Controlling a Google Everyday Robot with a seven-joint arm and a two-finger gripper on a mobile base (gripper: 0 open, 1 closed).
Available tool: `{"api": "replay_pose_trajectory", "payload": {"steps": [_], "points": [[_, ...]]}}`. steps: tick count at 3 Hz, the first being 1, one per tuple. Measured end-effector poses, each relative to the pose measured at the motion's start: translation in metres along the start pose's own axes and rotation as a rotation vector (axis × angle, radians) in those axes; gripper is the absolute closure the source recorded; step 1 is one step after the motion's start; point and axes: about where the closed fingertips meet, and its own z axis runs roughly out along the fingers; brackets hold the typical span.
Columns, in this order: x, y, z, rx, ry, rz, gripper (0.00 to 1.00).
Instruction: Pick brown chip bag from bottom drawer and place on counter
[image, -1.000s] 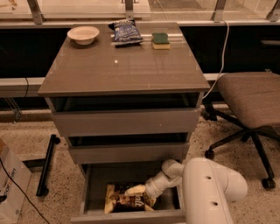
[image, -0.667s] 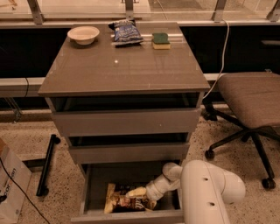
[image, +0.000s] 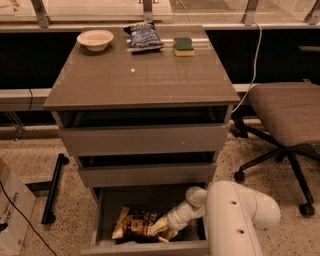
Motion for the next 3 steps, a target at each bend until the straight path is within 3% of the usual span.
{"api": "replay_pose_trajectory", "payload": {"steps": [1, 2, 3], "points": [[-0.002, -0.002, 0.001, 0.011, -0.008, 0.017, 0.73], [-0.002, -0.002, 0.001, 0.014, -0.014, 0.025, 0.96], [-0.003, 0.016, -0.023, -0.015, -0.072, -0.008, 1.0]]}}
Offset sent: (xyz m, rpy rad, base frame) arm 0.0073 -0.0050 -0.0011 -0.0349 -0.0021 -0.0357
